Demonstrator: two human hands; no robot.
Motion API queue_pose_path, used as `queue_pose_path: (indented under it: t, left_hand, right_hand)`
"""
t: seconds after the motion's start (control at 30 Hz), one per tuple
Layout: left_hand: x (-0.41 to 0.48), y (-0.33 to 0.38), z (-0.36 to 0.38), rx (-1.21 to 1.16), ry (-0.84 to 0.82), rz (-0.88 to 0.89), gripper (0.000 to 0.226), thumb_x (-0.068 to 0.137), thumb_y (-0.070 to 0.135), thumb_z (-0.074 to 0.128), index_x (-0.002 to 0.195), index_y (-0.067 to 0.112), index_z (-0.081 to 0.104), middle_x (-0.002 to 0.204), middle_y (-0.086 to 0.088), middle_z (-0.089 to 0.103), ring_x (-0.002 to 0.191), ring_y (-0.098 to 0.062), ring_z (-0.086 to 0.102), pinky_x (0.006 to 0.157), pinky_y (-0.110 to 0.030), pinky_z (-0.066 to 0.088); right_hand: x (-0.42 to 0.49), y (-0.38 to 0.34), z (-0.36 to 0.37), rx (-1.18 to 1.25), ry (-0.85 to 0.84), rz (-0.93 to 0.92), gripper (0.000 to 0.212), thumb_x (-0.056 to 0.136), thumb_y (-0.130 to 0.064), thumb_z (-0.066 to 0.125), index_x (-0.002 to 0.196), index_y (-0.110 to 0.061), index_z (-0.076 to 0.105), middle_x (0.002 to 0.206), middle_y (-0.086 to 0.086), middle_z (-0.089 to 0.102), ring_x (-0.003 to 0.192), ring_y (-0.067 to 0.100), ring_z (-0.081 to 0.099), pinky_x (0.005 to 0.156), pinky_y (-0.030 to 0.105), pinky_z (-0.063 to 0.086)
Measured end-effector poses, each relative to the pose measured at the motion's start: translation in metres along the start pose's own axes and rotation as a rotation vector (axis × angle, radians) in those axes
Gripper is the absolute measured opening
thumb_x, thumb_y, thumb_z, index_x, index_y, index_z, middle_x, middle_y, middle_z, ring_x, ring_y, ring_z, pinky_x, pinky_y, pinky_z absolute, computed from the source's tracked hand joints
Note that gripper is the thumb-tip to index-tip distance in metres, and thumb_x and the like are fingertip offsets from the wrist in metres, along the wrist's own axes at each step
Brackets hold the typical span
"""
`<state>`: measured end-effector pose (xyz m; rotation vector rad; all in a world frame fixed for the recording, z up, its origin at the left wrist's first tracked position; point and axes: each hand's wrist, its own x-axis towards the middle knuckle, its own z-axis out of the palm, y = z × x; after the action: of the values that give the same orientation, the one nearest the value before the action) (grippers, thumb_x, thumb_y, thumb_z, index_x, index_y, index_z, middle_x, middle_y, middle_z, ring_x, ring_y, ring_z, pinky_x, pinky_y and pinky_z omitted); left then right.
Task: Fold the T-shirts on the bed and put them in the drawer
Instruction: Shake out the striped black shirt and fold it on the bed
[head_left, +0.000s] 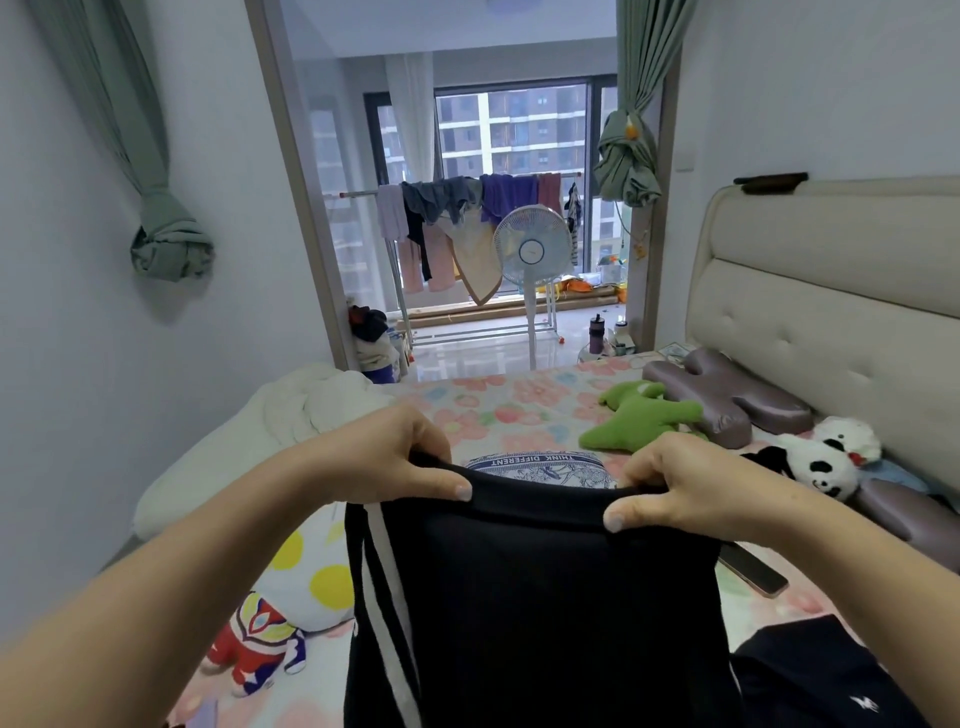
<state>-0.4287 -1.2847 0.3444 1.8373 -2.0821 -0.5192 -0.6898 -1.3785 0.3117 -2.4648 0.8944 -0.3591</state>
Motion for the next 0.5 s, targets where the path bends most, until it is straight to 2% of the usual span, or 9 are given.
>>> queue_pose_path:
  t: [0.1, 0.17, 0.23, 0.3, 0.37, 0.47, 0.5]
  left_hand:
    - [0.003, -0.006, 0.003, 0.179, 0.010, -0.058, 0.044, 0.076, 0.048, 0.068, 0.061, 0.008, 0.057, 0.049, 0.007, 0.038, 0.046, -0.008, 0.035, 0.043, -0.016, 0.025]
    - [0.003, -0.010, 0.005, 0.295, 0.019, -0.091, 0.046, 0.076, 0.053, 0.065, 0.058, 0.013, 0.051, 0.052, 0.004, 0.038, 0.048, -0.009, 0.034, 0.047, -0.021, 0.024]
    - [0.004, -0.013, 0.008, 0.405, 0.063, -0.113, 0.045, 0.077, 0.057, 0.061, 0.057, 0.020, 0.046, 0.053, 0.005, 0.040, 0.050, -0.010, 0.037, 0.049, -0.025, 0.025]
    - [0.002, -0.018, 0.008, 0.500, 0.143, -0.133, 0.045, 0.078, 0.061, 0.057, 0.057, 0.024, 0.042, 0.053, 0.005, 0.041, 0.051, -0.009, 0.037, 0.049, -0.025, 0.025]
    - [0.000, -0.024, 0.008, 0.493, 0.206, -0.154, 0.043, 0.079, 0.060, 0.056, 0.057, 0.026, 0.041, 0.054, 0.006, 0.042, 0.051, -0.008, 0.039, 0.049, -0.025, 0.025]
    - [-0.002, -0.034, 0.011, 0.406, 0.223, -0.173, 0.038, 0.080, 0.049, 0.063, 0.059, 0.029, 0.038, 0.058, 0.008, 0.043, 0.054, -0.007, 0.040, 0.050, -0.026, 0.027]
    - [-0.001, -0.037, 0.015, 0.401, 0.232, -0.178, 0.038, 0.080, 0.042, 0.066, 0.060, 0.029, 0.037, 0.060, 0.009, 0.043, 0.056, -0.008, 0.041, 0.052, -0.027, 0.027]
  right_hand:
    - [0.008, 0.002, 0.001, -0.122, 0.059, -0.005, 0.050, 0.071, -0.052, 0.070, 0.066, -0.004, 0.058, 0.056, -0.001, 0.037, 0.053, 0.009, 0.031, 0.051, 0.027, 0.020]
    - [0.011, 0.004, 0.003, -0.199, 0.098, 0.026, 0.055, 0.070, -0.058, 0.067, 0.065, -0.004, 0.056, 0.056, 0.002, 0.037, 0.053, 0.014, 0.033, 0.051, 0.029, 0.021]
    - [0.012, 0.010, 0.005, -0.255, 0.105, 0.053, 0.050, 0.071, -0.059, 0.065, 0.064, -0.011, 0.056, 0.054, 0.002, 0.045, 0.055, 0.016, 0.043, 0.055, 0.027, 0.032]
    - [0.012, 0.018, 0.007, -0.240, 0.097, 0.086, 0.034, 0.074, -0.054, 0.067, 0.068, -0.021, 0.064, 0.062, 0.000, 0.058, 0.069, 0.018, 0.055, 0.066, 0.029, 0.042]
    - [0.010, 0.024, 0.008, -0.163, 0.113, 0.106, 0.027, 0.076, -0.047, 0.069, 0.058, -0.030, 0.057, 0.064, -0.003, 0.056, 0.075, 0.019, 0.053, 0.066, 0.029, 0.040]
    - [0.012, 0.032, 0.010, -0.114, 0.190, 0.144, 0.026, 0.077, -0.040, 0.070, 0.060, -0.027, 0.054, 0.085, 0.006, 0.048, 0.087, 0.021, 0.046, 0.070, 0.027, 0.038]
    - [0.012, 0.033, 0.011, -0.084, 0.224, 0.157, 0.028, 0.077, -0.036, 0.071, 0.059, -0.028, 0.052, 0.087, 0.006, 0.044, 0.087, 0.022, 0.045, 0.067, 0.024, 0.037]
